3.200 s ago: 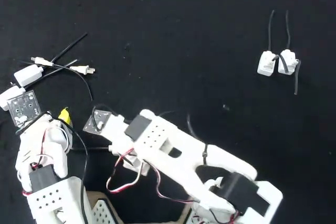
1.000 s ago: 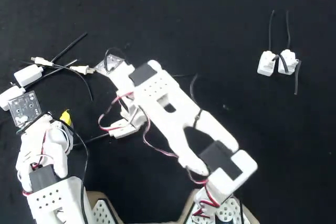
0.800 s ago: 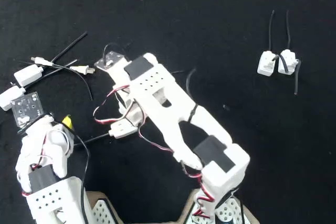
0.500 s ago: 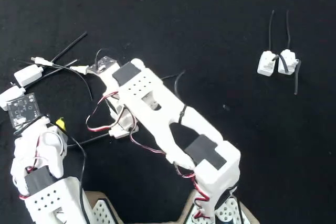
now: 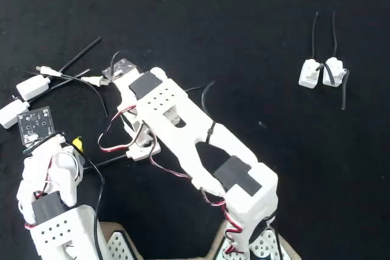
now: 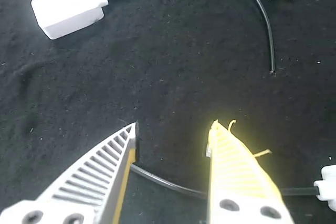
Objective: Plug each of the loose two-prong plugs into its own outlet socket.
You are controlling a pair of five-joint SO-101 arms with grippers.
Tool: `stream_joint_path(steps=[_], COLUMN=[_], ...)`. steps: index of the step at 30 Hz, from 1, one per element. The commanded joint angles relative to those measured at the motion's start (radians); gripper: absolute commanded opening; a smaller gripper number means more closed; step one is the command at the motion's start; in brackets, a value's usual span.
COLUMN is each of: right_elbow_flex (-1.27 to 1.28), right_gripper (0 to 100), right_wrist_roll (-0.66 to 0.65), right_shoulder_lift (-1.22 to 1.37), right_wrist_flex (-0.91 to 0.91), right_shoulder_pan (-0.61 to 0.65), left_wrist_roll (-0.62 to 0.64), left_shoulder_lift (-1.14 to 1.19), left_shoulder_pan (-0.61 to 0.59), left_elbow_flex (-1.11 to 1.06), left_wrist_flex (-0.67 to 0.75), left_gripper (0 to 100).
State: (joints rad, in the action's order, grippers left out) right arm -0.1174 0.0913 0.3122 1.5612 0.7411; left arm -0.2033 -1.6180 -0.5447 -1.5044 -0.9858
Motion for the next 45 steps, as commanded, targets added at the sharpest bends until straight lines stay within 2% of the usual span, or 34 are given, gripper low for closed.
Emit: stream_joint_path(steps=[1, 6, 18, 27, 45], right_elbow_flex=[-0.061, -0.145, -0.182, -0.283, -0.245], right_gripper=[1.1, 1.1, 1.1, 1.1, 1.1], right_wrist_roll=[0.034, 0.031, 0.026, 0.031, 0.025], right_shoulder_lift=[-0.008, -0.008, 0.128, 0.134, 0.193], right_wrist_flex=[0.026, 0.143, 0.146, 0.193, 0.196], right_shoulder_pan=[-0.040, -0.028, -0.011, -0.005, 0.017], left_wrist_roll=[-0.008, -0.008, -0.008, -0.008, -0.008], left_shoulder_lift=[-0.009, -0.009, -0.009, -0.009, -0.009], left_shoulder_pan=[0.004, 0.004, 0.002, 0.002, 0.001], left_elbow_flex=[0.013, 0.013, 0.013, 0.013, 0.013], left_wrist_flex=[0.000, 0.000, 0.000, 0.000, 0.000], left_gripper=[22, 22, 22, 22, 22])
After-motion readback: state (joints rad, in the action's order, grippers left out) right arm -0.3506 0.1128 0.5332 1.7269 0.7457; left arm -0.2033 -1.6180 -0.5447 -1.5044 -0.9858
